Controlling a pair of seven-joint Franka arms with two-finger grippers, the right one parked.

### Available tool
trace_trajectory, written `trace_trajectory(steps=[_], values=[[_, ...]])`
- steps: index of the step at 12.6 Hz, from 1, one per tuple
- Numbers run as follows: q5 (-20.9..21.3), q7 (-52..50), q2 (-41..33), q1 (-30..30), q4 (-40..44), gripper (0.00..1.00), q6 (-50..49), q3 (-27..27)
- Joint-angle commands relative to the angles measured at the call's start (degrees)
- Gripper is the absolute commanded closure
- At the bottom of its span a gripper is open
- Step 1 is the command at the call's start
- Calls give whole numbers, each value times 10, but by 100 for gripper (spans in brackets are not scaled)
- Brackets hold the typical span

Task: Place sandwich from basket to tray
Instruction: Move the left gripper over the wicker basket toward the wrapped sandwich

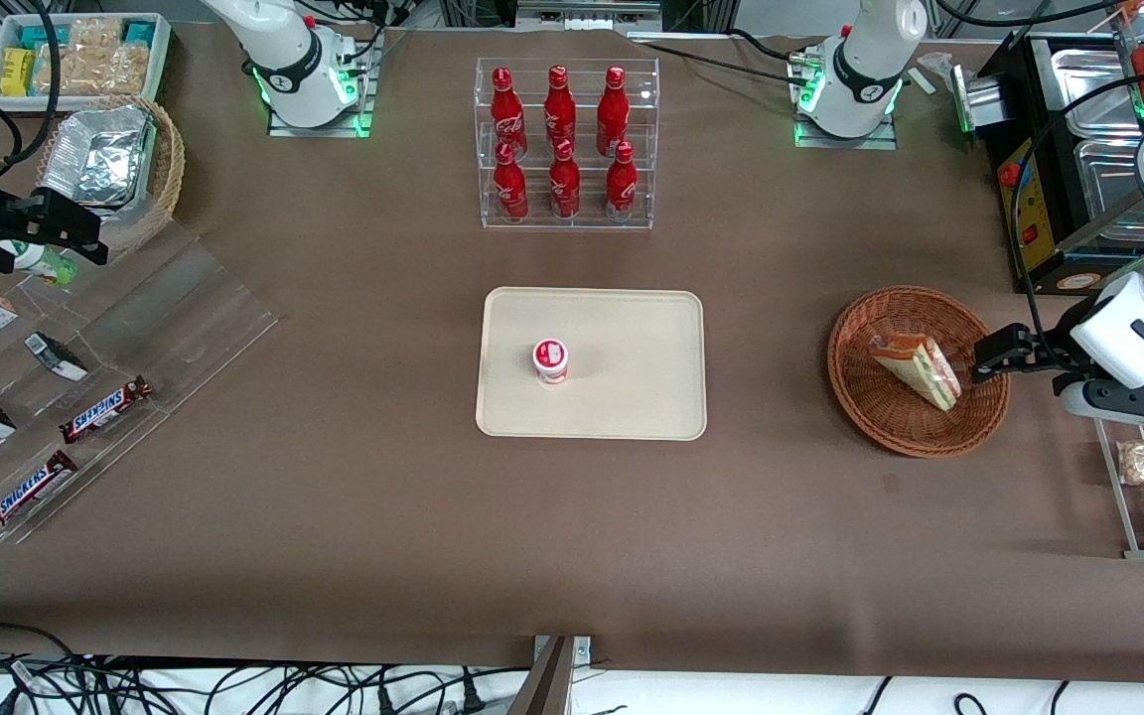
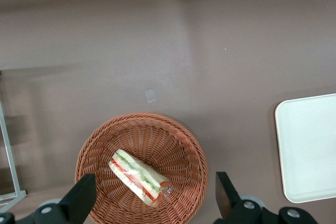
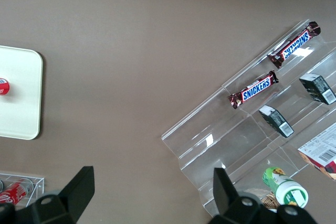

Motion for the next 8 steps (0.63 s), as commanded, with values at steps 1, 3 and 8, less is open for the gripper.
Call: trace_trajectory(steps=[1,3,8], values=[[-7,9,9,2,17,0,-14,1],[-6,-20,10,2,17,0,-14,1],[-8,-223,47,23,10,0,-14,1]])
